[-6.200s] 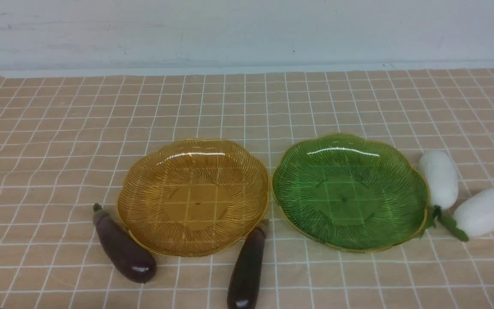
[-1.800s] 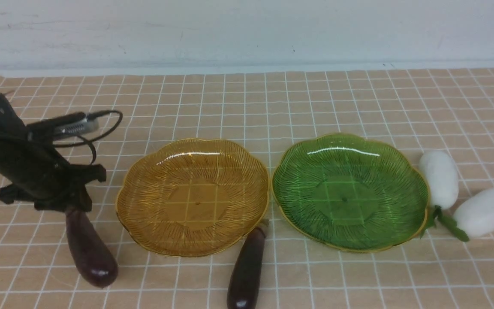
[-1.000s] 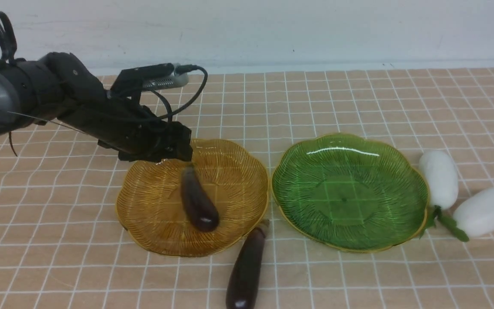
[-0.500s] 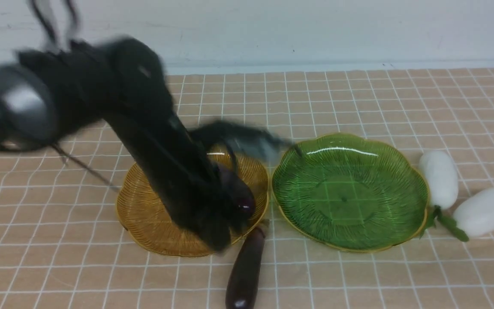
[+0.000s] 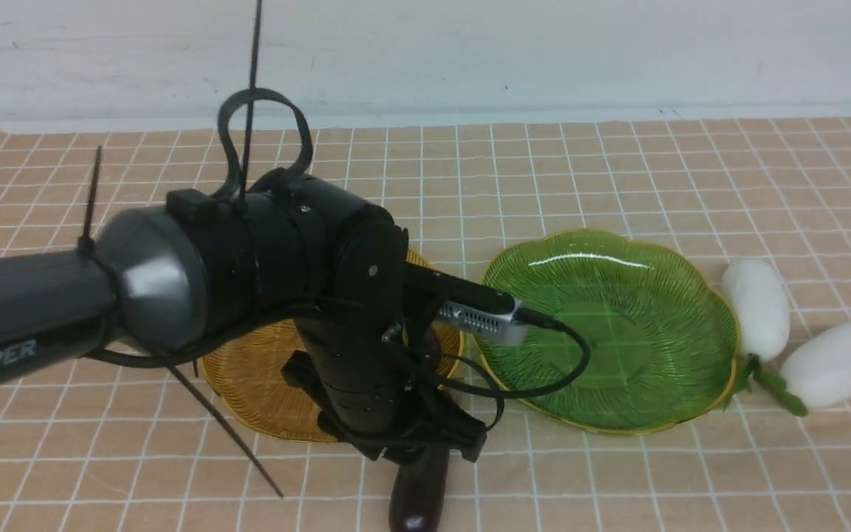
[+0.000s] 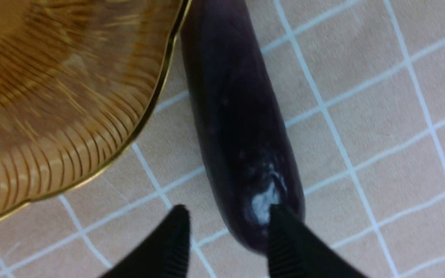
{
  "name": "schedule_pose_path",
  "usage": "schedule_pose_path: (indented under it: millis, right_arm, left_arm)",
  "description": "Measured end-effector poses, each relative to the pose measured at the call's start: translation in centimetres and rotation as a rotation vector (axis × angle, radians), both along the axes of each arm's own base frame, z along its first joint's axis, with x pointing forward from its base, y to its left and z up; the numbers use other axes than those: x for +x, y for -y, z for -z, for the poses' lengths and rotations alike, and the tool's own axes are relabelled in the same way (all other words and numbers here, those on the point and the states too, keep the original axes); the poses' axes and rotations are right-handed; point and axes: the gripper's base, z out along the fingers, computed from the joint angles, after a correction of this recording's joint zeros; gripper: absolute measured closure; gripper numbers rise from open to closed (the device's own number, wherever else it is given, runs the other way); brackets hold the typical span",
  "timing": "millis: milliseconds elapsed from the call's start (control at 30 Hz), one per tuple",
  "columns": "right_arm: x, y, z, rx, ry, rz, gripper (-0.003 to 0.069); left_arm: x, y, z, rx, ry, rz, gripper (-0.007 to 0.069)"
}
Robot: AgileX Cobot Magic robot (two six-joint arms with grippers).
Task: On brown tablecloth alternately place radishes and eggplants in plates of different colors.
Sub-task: 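Pick up the eggplant and place it in the yellow plate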
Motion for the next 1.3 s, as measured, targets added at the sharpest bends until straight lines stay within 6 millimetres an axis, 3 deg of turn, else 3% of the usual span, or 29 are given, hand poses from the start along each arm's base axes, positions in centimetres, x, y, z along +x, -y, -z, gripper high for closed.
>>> schedule_pose_path:
  millis: [100, 200, 367, 667, 867, 933, 967, 1033, 1100, 1300]
  right_arm:
    - [0.0, -0.1, 0.0, 0.006, -0.002, -0.003, 0.0674]
    - [-0.1, -0.1, 0.0, 0.006, -0.007, -0.006, 0.0674]
    - [-0.1, -0.1, 0.1, 0.006, -0.014, -0.009, 0.0674]
    - [-0.1, -0.1, 0.1, 0.006, -0.015, -0.01, 0.0674]
    - [-0.1, -0.1, 0.1, 0.006, -0.017, -0.011, 0.0674]
    - [-0.2, -0.1, 0.1, 0.006, -0.018, -0.011, 0.0674]
    - [-0.2, -0.1, 0.1, 0.006, -0.018, -0.011, 0.0674]
    - [-0.2, -0.1, 0.1, 0.006, -0.019, -0.012, 0.0674]
    - [-0.2, -0.1, 0.1, 0.009, -0.02, -0.013, 0.0674]
    - [-0.2, -0.2, 0.0, 0.02, -0.02, -0.017, 0.0674]
  left_arm:
    - [0.3, 0.6, 1.9, 0.015, -0.051, -0.016, 0.0221]
    - [0.4, 1.1, 4.1, 0.03, -0.12, -0.033, 0.0155]
    - [0.7, 1.5, 6.1, 0.048, -0.154, -0.06, 0.016]
    - [0.6, 1.3, 6.2, 0.068, -0.168, -0.064, 0.0314]
    - [-0.7, 2.1, 3.4, -0.002, -0.142, -0.018, 0.033]
    - [-1.1, 2.1, 2.0, -0.036, -0.113, -0.003, 0.033]
    - [-1.2, 1.8, 0.4, -0.077, -0.075, -0.007, 0.033]
    - [-0.4, -0.1, -2.3, -0.141, -0.001, -0.063, 0.0331]
    - [1.3, -2.4, -3.5, -0.185, 0.055, -0.156, 0.0331]
    - [4.9, -7.5, -3.4, -0.194, 0.095, -0.318, 0.0331]
